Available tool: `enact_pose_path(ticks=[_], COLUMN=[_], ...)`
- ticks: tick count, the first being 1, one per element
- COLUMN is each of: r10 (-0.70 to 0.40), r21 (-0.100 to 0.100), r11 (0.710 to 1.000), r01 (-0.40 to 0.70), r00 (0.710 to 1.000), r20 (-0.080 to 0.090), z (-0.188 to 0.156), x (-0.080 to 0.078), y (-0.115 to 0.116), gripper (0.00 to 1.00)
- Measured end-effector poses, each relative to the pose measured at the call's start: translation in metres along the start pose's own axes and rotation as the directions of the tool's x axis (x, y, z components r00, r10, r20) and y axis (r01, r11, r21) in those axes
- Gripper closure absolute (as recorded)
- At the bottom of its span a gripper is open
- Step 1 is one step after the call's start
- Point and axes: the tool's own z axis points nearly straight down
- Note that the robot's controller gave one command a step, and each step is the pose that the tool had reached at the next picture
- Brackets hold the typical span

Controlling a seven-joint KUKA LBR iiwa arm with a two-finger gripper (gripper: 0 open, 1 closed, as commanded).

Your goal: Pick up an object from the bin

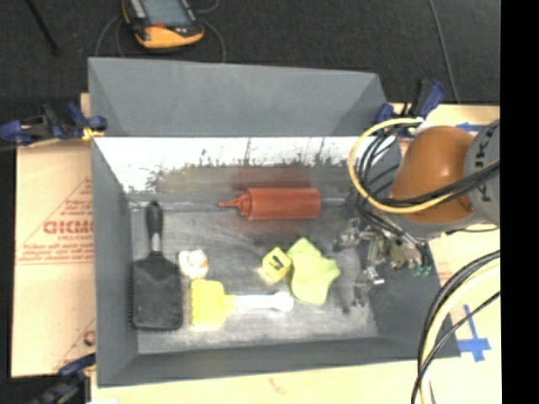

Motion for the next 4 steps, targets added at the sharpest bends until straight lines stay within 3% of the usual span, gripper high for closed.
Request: enact_pose_path(ticks=[1, 2, 3, 4], r10=[-0.083, -0.121, -0.166, -0.183], r21=[-0.002, 0.003, 0.002, 0.003], r11=[0.997, 0.993, 0.986, 0.983], r01=[0.083, 0.121, 0.166, 0.183], r00=[0.997, 0.993, 0.986, 0.983], r20=[-0.002, 0.011, 0.004, 0.012], z=[-0.021, 0.000, 0.024, 0.029], x=[-0.008, -0.003, -0.019, 0.007], y=[0.012, 0.028, 0.035, 0.087], gripper=[0.00, 0.00, 0.00, 1.00])
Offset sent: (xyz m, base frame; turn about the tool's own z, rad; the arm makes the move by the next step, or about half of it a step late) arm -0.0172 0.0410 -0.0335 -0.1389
